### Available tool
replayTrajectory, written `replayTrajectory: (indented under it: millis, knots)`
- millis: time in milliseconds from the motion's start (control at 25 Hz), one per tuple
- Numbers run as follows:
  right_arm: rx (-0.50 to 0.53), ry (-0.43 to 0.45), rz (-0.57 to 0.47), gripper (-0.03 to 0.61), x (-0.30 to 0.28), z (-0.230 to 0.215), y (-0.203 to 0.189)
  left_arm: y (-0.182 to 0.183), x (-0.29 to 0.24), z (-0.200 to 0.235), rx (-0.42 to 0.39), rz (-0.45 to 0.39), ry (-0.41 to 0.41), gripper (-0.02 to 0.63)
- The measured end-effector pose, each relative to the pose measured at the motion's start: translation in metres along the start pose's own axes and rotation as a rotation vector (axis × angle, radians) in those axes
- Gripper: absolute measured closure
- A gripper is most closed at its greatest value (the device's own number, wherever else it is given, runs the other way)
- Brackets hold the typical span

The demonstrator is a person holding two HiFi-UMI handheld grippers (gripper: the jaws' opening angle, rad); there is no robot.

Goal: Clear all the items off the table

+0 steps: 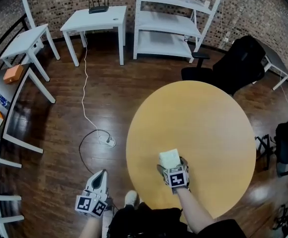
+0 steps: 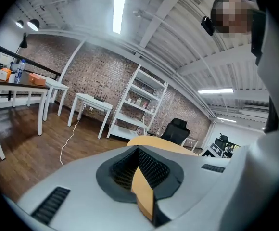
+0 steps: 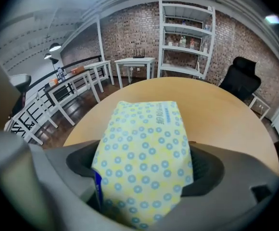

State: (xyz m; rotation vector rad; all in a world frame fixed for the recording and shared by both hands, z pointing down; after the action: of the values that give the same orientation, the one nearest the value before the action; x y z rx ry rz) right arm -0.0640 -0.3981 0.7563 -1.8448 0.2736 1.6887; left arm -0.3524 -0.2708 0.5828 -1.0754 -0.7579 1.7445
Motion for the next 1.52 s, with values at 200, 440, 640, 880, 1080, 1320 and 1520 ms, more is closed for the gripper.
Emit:
replayTrajectory:
  millis: [200,440,640,880,1080,1320,1520]
  knots:
    - [-0.078,-0.048,-0.114,0.069,0.039,-0.014,0.006,0.009,0.002,-0.003,-0.031,-0.021,-0.055,0.623]
    - [-0.230,-0.150,-0.279,0.069,0.106,-0.032,-0.018,0.010,-0.026,-0.042,-0.086,-0.015,-0.263,0.623]
    - [-0.412,-0.324,-0.338,0.069,0.171,-0.073,-0.112,-0.007,-0.061,-0.114,-0.130,0.041,-0.496,0.623]
    - [-0.654,-0.494,-0.333,0.071,0.216,-0.105,-0.249,-0.045,-0.090,-0.212,-0.190,0.122,-0.708,0.623]
    - [-0.855,-0.571,-0.394,0.071,0.258,-0.110,-0.365,-0.082,-0.057,-0.326,-0.323,0.179,-0.925,0.623]
    - [-0.972,-0.666,-0.418,0.071,0.298,-0.112,-0.481,-0.138,-0.008,-0.430,-0.417,0.217,-1.083,0.623]
    - [-1.114,-0.757,-0.428,0.071,0.334,-0.090,-0.582,-0.190,0.046,-0.501,-0.501,0.290,-1.212,0.623]
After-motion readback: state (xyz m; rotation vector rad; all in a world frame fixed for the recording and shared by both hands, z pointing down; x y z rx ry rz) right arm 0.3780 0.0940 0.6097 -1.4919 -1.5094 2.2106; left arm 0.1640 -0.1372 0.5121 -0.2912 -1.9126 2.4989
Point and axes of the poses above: the fingertips, and each gripper's own axes: x backward along the fingers, z to its left, y out of its top, the point moved 1 cm from there along x, backward along the fingers, and after that the axes turned 13 degrees about z, right-handed, at the moved point
